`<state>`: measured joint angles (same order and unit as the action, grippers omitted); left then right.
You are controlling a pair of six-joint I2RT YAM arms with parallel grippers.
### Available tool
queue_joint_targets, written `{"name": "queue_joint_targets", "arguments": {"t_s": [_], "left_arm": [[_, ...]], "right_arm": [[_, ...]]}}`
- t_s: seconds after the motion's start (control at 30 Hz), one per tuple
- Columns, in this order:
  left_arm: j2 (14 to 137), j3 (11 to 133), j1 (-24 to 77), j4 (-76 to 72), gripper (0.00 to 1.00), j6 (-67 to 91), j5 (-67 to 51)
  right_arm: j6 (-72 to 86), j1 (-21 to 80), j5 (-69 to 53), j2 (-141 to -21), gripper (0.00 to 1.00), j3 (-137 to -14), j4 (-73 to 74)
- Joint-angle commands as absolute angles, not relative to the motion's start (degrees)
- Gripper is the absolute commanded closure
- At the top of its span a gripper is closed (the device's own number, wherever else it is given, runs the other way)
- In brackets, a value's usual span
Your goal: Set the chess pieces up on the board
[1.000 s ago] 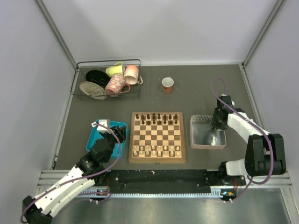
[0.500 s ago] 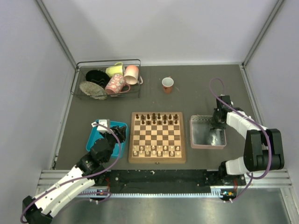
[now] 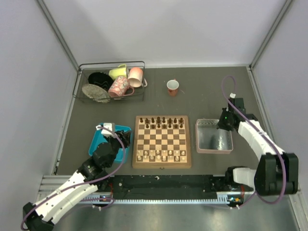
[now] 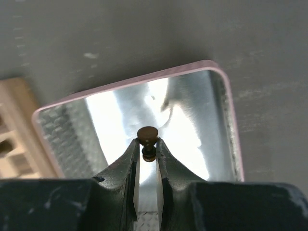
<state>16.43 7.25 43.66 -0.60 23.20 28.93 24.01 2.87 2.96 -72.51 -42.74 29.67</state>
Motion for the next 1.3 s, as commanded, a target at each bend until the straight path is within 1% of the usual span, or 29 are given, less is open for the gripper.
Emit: {"name": "queue_joint_targets", "arguments": {"t_s": [0.0,0.07,0.1,0.13,0.17,0.2,0.23,0.3,0.33,0.43,0.53,0.7,0.8,0.93,1.07,1.27], "left_arm": [[16.44,12.82,43.59,-0.26,0.52,21.27,23.3],[16.7,15.63,43.51,-0.18,0.51,20.83,18.74],[16.96,16.69,43.59,-0.26,0.5,20.92,17.33],[17.57,18.79,43.51,-0.26,0.5,21.0,13.23],[17.93,19.77,43.51,-0.35,0.5,21.18,11.44],[18.45,20.56,43.51,-0.61,0.5,21.27,9.25],[19.5,21.87,43.59,-0.88,0.5,21.27,7.66],[20.47,22.93,43.59,-0.97,0.5,21.1,3.53],[21.09,23.72,43.59,-0.88,0.5,21.09,2.56],[21.71,24.08,43.51,-1.58,0.5,21.09,-2.71],[22.15,24.0,43.51,-3.5,0.49,22.05,-8.34],[23.9,23.99,43.51,-7.82,0.49,24.08,-19.66],[25.57,24.08,43.51,-11.15,0.49,25.48,-24.33],[28.2,23.47,43.59,-17.56,0.49,27.15,-35.65],[29.53,22.85,43.77,-22.84,0.47,26.98,-43.39],[27.33,23.11,44.21,-23.38,0.4,23.38,-45.79]], "right_arm": [[23.38,3.59,-9.38,-64.0,1.0,-44.73,30.32],[22.07,6.66,-15.01,-61.01,1.0,-46.49,30.23],[21.28,10.94,-16.94,-60.21,1.0,-47.28,30.41],[20.4,13.34,-21.05,-59.51,1.0,-49.37,30.32],[18.82,15.88,-22.66,-59.24,1.0,-50.44,30.5],[18.03,19.13,-23.89,-59.24,1.0,-51.49,30.59],[17.15,24.73,-26.69,-59.24,1.0,-53.42,30.59],[14.07,30.65,-30.57,-60.37,1.0,-55.36,30.24],[13.19,35.29,-34.41,-60.9,1.0,-56.68,29.89],[10.38,41.54,-39.71,-63.1,1.0,-58.18,28.83],[8.18,45.42,-43.23,-65.12,1.0,-59.24,27.96],[7.03,49.04,-47.81,-66.36,1.0,-60.03,25.84],[7.21,50.18,-48.78,-66.62,1.0,-60.47,24.7],[8.26,50.45,-50.36,-66.45,1.0,-60.73,22.77],[10.01,50.62,-52.29,-66.01,0.99,-60.64,20.13],[12.39,50.8,-55.19,-66.01,0.99,-60.29,16.44]]}}
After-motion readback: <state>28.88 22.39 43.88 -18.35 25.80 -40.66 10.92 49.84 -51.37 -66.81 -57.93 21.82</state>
